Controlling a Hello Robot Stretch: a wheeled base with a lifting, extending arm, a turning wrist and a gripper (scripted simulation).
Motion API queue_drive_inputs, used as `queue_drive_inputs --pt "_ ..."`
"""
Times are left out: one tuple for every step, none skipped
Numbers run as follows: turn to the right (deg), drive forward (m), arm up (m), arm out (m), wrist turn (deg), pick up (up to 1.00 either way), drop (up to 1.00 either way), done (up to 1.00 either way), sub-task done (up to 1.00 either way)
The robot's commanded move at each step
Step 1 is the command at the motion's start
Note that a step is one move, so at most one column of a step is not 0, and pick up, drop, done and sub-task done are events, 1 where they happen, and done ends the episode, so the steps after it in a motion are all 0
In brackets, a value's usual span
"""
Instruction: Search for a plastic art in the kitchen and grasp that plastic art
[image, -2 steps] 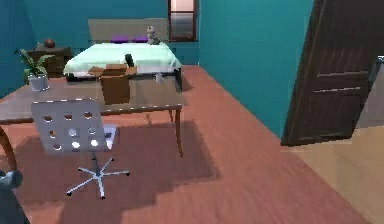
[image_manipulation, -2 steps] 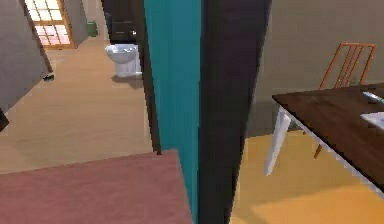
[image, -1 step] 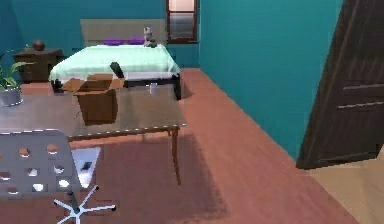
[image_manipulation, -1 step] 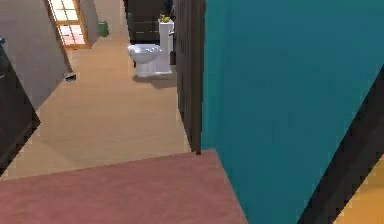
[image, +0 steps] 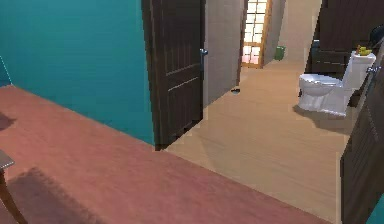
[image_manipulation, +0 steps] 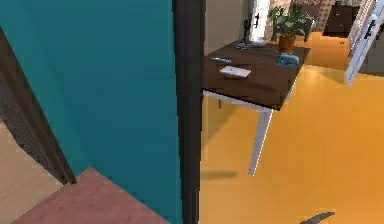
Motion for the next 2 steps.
queue_drive_inputs --pt "21.0 0.0 0.0 0.0 0.0 0.0 0.0 0.0 0.0" --pt "0.0 1.0 0.0 0.0 0.0 0.0 0.0 0.0 0.0"
